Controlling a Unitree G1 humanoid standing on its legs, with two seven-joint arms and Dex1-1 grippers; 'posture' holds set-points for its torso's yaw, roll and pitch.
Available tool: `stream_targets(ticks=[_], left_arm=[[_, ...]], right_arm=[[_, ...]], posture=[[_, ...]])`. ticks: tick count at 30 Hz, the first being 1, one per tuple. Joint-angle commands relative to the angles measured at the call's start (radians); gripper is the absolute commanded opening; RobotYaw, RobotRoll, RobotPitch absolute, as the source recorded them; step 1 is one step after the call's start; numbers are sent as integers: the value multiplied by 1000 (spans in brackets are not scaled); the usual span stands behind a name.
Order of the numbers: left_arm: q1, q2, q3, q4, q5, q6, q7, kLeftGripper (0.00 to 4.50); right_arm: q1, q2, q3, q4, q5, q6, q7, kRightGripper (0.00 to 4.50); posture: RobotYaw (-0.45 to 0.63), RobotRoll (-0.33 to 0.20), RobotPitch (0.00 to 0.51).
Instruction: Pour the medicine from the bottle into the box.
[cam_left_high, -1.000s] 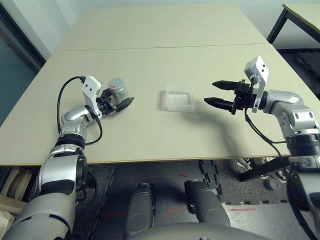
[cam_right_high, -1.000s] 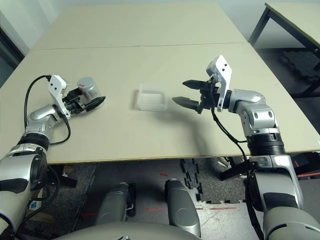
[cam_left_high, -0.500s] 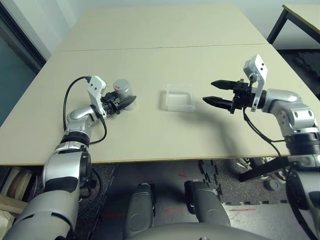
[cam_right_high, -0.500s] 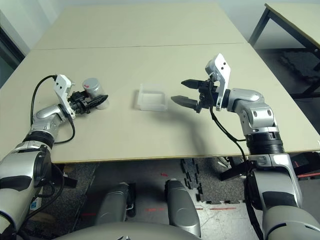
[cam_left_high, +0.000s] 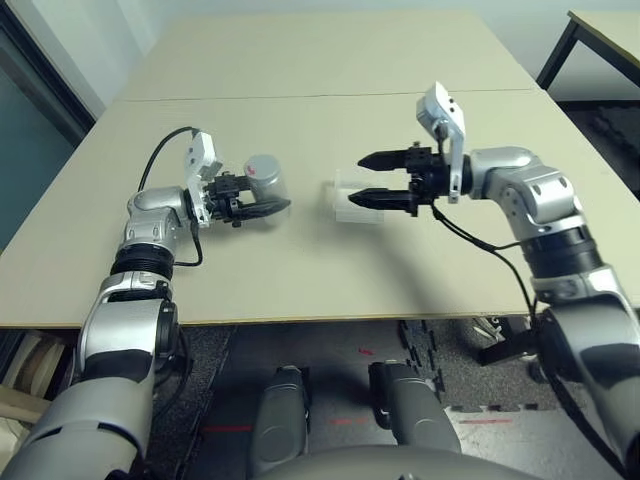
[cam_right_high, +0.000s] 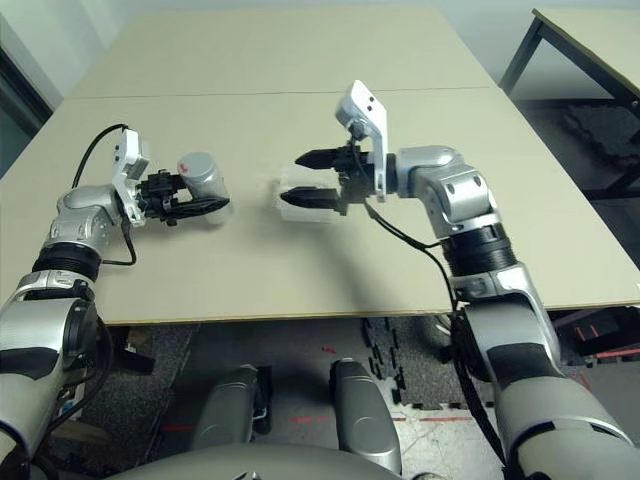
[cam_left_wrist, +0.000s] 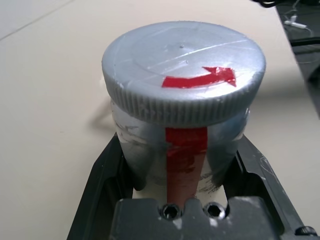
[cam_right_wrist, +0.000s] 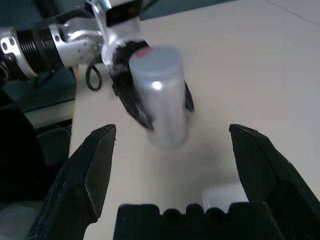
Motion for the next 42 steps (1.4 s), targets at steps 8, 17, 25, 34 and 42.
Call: stream_targets(ticks=[8, 17, 25, 34, 42], left_arm=[[7, -15, -43, -104, -23, 53, -8, 2540], [-3, -36, -61, -82, -27, 44, -4, 2540], [-3, -47, -65, -80, -29, 44, -5, 2540], [-5, -42, -66, -92, -35, 57, -13, 2540], [2, -36, -69, -117, -43, 73, -31, 2540]], right_arm=[[-73, 113, 31, 84, -50, -52, -48, 4500], [-90, 172, 43, 94, -64, -60, -63, 4500], [-112, 197, 44, 131, -69, -79, -69, 4500], [-127, 209, 44, 195, -84, -113, -56, 2580], [-102, 177, 50, 152, -74, -127, 1, 2582]], posture=[[-54, 0, 110], [-74, 0, 103], [-72, 0, 103], [-63, 0, 107], [-62, 0, 110]])
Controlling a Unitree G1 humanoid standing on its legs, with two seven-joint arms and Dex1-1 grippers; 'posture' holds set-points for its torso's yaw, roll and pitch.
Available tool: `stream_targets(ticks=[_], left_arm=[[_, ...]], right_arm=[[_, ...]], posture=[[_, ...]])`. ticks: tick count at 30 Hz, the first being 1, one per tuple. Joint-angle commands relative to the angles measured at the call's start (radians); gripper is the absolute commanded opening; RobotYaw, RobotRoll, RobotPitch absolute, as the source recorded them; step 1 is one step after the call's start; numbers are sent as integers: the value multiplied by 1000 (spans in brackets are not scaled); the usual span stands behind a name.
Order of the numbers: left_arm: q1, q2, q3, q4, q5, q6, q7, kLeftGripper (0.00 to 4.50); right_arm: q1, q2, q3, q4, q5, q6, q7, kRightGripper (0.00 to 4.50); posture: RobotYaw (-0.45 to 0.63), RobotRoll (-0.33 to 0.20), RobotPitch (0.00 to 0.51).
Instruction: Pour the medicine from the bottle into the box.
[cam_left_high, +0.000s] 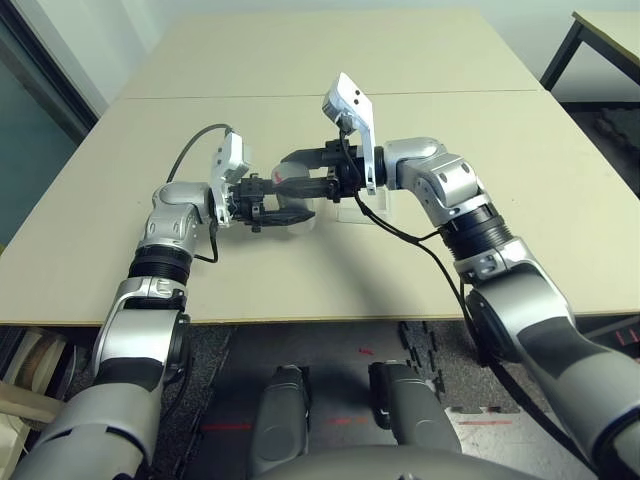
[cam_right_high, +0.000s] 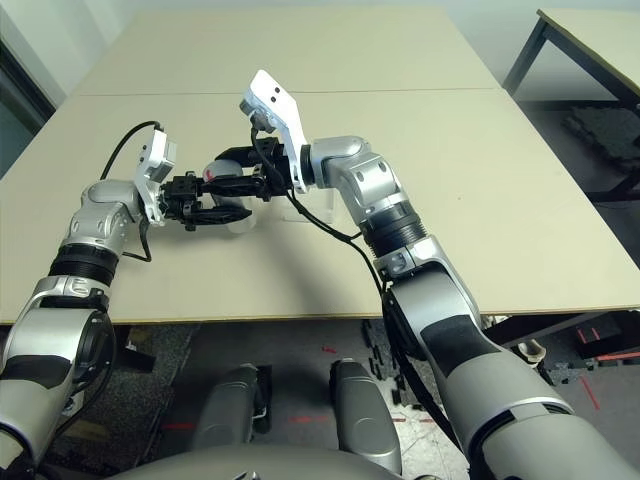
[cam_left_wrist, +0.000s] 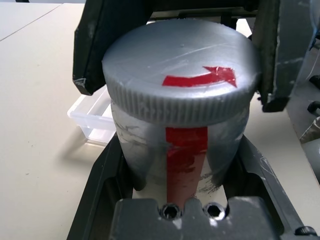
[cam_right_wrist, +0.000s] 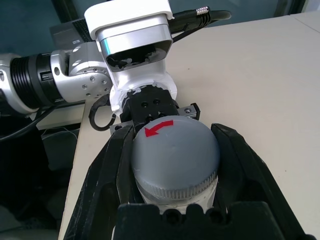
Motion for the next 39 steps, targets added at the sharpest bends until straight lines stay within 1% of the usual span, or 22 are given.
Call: stream_targets(ticks=[1, 8, 10, 13, 14, 28, 35, 39], left_arm=[[2, 9, -9, -21, -16, 22, -21, 2540], [12, 12, -13, -54, -30, 44, -28, 2540], [14, 11, -14, -58, -32, 47, -29, 2540], [19, 11, -19, -77, -41, 60, -31, 2540], [20, 12, -21, -80, -44, 62, -32, 2540], [51, 16, -33, -146, -61, 102, -34, 2540], [51, 26, -31, -140, -59, 100, -36, 2540], [54, 32, -31, -135, -59, 97, -36, 2540]], right_arm=[[13, -23, 8, -26, 1, -23, 47, 2582], [15, -50, 3, -18, -1, -29, 74, 2582], [14, -53, 1, -14, -2, -30, 75, 3325], [11, -54, -2, -9, -2, -31, 74, 4268], [10, -54, -3, -7, -1, -32, 74, 4500], [-9, -59, -19, 33, -5, -54, 61, 4500], [-17, -106, -45, 46, 1, -53, 64, 4500], [-10, -153, -62, 40, 13, -41, 64, 4500]], posture=[[-63, 0, 110], [-67, 0, 110], [-67, 0, 109], [-67, 0, 108], [-66, 0, 107], [-64, 0, 109], [-71, 0, 113], [-72, 0, 112]])
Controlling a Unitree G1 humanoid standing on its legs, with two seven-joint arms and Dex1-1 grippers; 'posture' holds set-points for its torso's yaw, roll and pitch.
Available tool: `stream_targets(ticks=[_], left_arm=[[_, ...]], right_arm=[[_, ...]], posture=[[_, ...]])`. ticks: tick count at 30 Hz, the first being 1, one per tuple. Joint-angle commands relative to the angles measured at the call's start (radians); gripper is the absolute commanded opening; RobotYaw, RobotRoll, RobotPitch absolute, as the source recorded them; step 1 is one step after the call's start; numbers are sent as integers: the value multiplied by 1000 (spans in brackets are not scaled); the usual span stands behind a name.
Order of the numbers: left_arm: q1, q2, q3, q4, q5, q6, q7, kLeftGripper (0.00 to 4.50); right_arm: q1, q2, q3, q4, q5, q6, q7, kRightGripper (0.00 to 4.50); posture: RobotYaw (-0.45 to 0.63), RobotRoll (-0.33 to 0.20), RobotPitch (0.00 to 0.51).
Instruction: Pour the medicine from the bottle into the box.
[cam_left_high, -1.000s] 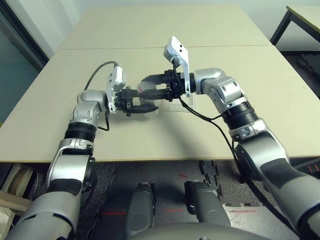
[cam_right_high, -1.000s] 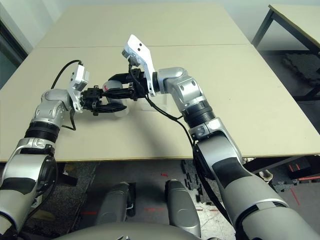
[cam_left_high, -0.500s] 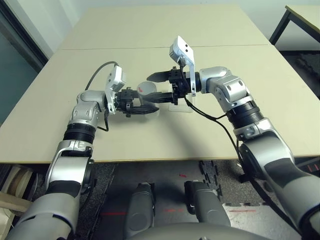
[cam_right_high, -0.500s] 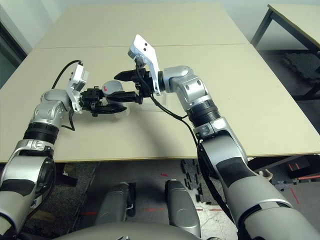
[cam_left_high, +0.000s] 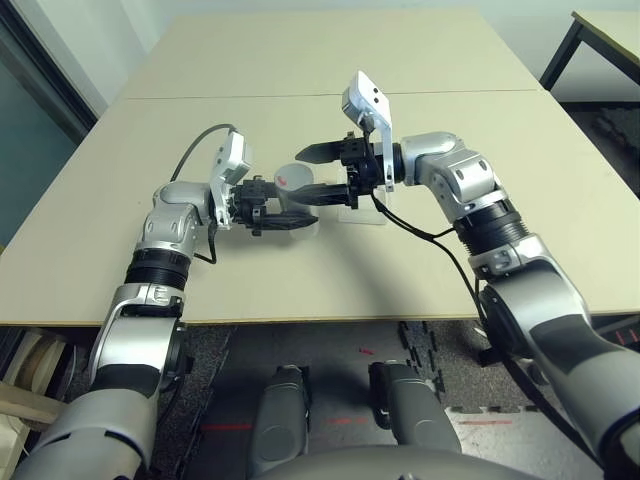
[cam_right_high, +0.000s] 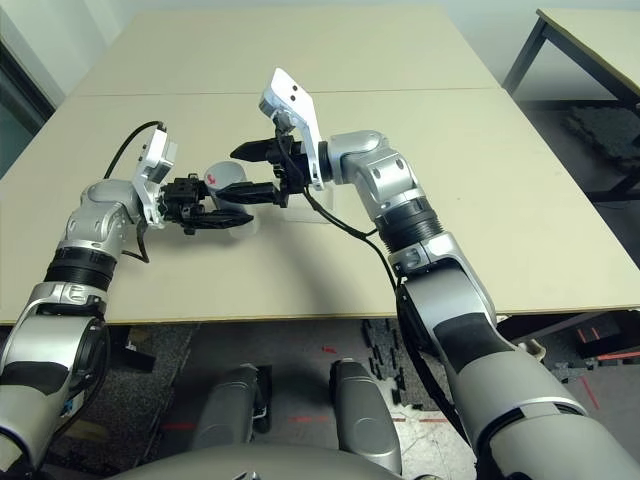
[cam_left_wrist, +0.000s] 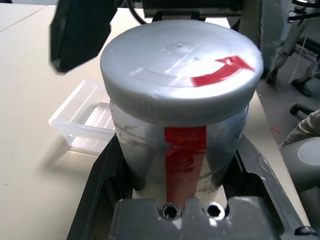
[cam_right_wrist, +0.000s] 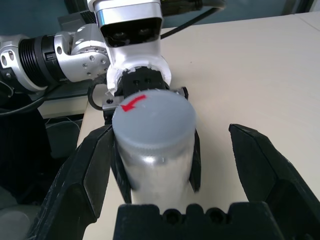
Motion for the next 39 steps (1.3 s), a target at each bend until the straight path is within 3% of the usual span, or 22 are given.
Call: stream_targets(ticks=[1, 15, 26, 39], left_arm=[[17, 10, -9, -16, -12, -8, -28, 2540], [12, 13, -6, 0, -8, -17, -23, 2540], [2, 4, -8, 26, 0, -40, -15, 2540], [-7, -4, -16, 38, 3, -58, -11, 2540]], right_arm=[[-5, -65, -59, 8, -2, 10, -20, 4500], [49, -191, -88, -113, 30, 107, 10, 4500], [58, -75, -44, -292, 83, 228, -55, 4500], [36, 36, 21, -226, 18, 128, -114, 4500]], posture=[[-76, 0, 113], [-91, 0, 121], [-90, 0, 124], [-77, 0, 119]])
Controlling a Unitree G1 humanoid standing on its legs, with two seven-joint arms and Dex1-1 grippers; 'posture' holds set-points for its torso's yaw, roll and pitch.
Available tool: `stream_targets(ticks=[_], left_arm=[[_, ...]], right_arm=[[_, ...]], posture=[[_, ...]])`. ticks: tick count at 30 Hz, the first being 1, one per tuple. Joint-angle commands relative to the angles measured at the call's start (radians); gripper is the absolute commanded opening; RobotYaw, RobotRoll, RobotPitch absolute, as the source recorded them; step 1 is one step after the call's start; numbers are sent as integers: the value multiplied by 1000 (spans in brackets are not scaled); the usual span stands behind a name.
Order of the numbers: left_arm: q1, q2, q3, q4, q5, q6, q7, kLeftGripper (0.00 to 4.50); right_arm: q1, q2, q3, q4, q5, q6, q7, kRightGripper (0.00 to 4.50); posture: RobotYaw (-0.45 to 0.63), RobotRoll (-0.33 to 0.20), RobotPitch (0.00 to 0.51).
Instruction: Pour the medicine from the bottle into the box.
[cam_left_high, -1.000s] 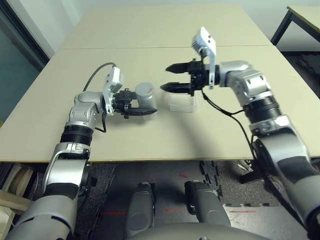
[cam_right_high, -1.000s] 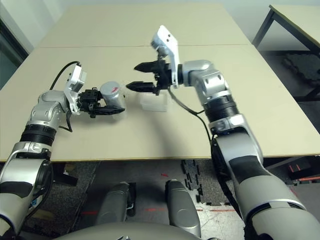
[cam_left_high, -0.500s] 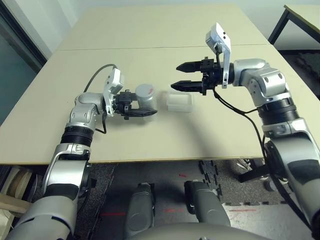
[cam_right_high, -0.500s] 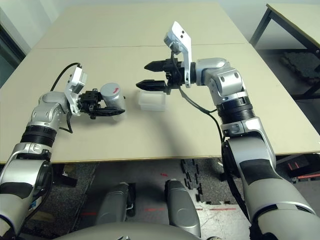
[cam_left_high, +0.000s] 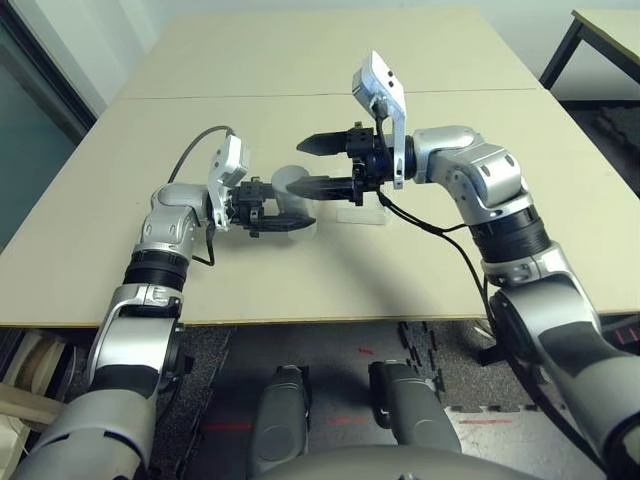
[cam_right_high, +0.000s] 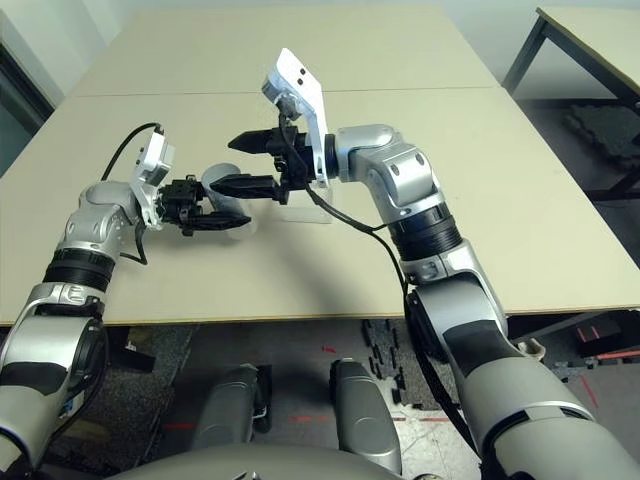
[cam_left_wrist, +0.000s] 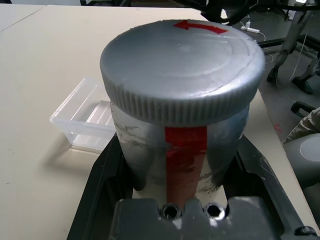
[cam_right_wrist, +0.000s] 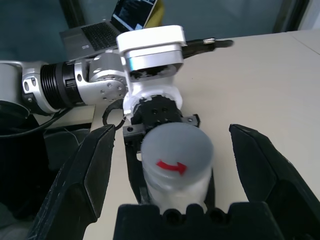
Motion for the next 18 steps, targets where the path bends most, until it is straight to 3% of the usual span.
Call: stream_targets(ticks=[1, 9, 18], left_arm=[[-5, -2, -13, -3, 5, -10, -2, 2540], [3, -7, -20, -20, 0, -5, -5, 2540], [4, -11, -19, -30, -4, -2, -2, 2540]], right_arm=[[-15, 23, 16, 47, -27, -44, -17, 4500], [-16, 72, 22, 141, -70, -114, -39, 4500], [-8, 62, 10, 193, -98, -150, -38, 4500]], posture=[[-75, 0, 118], [-71, 0, 115], [-70, 0, 113]])
